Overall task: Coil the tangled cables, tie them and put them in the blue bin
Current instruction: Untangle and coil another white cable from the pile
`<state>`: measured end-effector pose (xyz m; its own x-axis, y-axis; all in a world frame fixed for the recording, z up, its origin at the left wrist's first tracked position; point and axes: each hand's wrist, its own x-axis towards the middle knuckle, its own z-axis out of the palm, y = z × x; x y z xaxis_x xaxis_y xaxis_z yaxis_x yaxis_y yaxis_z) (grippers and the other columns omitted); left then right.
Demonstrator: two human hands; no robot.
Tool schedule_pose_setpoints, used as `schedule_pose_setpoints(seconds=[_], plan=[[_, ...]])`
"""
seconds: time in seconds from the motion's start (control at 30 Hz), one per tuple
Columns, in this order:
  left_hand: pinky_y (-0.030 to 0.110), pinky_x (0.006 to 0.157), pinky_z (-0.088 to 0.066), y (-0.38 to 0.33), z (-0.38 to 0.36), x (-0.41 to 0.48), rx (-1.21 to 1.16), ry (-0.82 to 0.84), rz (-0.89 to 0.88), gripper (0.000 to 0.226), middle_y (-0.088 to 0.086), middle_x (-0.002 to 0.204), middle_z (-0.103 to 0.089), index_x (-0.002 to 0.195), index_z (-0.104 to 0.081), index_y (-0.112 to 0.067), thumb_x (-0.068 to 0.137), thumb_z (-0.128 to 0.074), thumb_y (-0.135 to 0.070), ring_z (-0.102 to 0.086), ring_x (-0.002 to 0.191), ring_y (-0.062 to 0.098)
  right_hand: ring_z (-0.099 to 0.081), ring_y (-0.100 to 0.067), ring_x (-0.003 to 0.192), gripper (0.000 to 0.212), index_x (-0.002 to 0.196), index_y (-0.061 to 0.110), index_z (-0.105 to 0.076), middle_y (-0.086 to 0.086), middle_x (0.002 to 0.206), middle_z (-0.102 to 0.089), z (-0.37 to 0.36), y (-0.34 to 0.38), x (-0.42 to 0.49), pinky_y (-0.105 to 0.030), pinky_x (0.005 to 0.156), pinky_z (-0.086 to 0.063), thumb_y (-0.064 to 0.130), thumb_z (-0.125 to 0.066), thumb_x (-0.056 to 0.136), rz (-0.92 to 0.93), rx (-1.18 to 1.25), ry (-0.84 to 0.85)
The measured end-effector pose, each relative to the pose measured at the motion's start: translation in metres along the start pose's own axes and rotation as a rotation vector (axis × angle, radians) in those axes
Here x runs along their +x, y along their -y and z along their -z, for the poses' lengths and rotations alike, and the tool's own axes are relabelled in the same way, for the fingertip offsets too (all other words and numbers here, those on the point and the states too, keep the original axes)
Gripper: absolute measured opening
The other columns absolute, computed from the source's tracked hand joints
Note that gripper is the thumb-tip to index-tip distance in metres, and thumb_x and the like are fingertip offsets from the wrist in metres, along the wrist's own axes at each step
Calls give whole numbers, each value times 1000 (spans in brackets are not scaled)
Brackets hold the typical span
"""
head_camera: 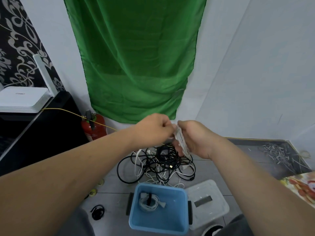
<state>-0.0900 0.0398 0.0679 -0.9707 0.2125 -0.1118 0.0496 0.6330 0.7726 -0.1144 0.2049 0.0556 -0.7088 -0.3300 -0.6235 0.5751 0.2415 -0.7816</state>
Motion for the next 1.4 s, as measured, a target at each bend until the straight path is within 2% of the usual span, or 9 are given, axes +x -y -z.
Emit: schedule_pose_setpoints(seconds=[0.13, 0.3, 0.5, 0.73, 0.8, 0.9, 1.1, 1.27, 1.4], plan=[[25, 41, -47, 0, -14, -11, -216, 309, 78, 27, 2, 57, -53, 96, -62, -13, 108, -40, -24, -53, 41, 15, -58, -22, 58, 50, 107, 3, -59, -10, 72, -60, 5, 6, 0, -34, 61, -47, 42, -28, 111, 111, 435, -112], [34, 60, -59, 12, -25, -13, -192, 476, 132, 29, 9, 68, -60, 101, -63, -19, 110, -38, -30, -63, 55, 21, -76, -26, 72, 55, 105, 0, -62, -11, 78, -73, 11, 5, 0, -40, 73, -54, 44, -30, 111, 223, 614, -87], [36, 76, -59, 29, -24, -9, -33, 530, 91, 36, 4, 75, -65, 108, -67, -13, 109, -42, -39, -67, 68, 18, -48, -15, 46, 47, 94, 6, -62, 1, 61, -48, 13, 12, -11, -30, 52, -46, 42, -36, 109, 210, 773, 117], [28, 64, -49, 52, 12, 7, 484, 305, -62, 16, -9, 77, -64, 86, -67, -23, 95, -66, -36, -61, 73, 14, -29, -9, 33, 50, 75, 9, -60, 3, 47, -34, 20, 7, -30, -26, 43, -22, 44, -37, 102, -70, -6, 489], [26, 59, -43, 55, 25, 8, 553, 197, -40, 11, -10, 80, -63, 88, -68, -24, 94, -65, -32, -60, 76, 14, -31, -11, 34, 52, 77, 9, -61, 2, 47, -37, 17, 3, -31, -25, 43, -23, 46, -35, 104, -159, -260, 484], [22, 54, -43, 56, 38, 9, 321, -10, 8, 21, -8, 67, -65, 76, -69, -19, 90, -70, -33, -58, 61, 9, -38, -15, 42, 55, 86, 8, -62, -1, 52, -45, 10, -8, -22, -25, 46, -32, 49, -33, 108, -220, -423, 286], [24, 51, -39, 22, 17, 5, 71, -91, -26, 30, -8, 53, -49, 67, -61, -7, 86, -70, -28, -42, 49, 9, -53, -20, 52, 59, 92, 6, -63, -6, 61, -58, -2, -10, 2, -31, 55, -44, 49, -28, 110, -86, 6, -14], [22, 52, -42, 8, -10, -6, -86, 212, -16, 28, -9, 55, -57, 81, -66, -18, 104, -51, -25, -50, 47, 8, -72, -26, 70, 58, 117, -1, -61, -16, 88, -74, -2, -1, 7, -35, 65, -54, 46, -28, 111, 85, 535, -41], [32, 66, -55, 16, -24, -8, -126, 386, 44, 30, 7, 70, -65, 97, -66, -13, 109, -41, -25, -66, 61, 20, -73, -23, 65, 55, 114, 1, -59, -10, 75, -73, 1, 7, 5, -38, 70, -55, 45, -26, 112, 244, 739, -97]])
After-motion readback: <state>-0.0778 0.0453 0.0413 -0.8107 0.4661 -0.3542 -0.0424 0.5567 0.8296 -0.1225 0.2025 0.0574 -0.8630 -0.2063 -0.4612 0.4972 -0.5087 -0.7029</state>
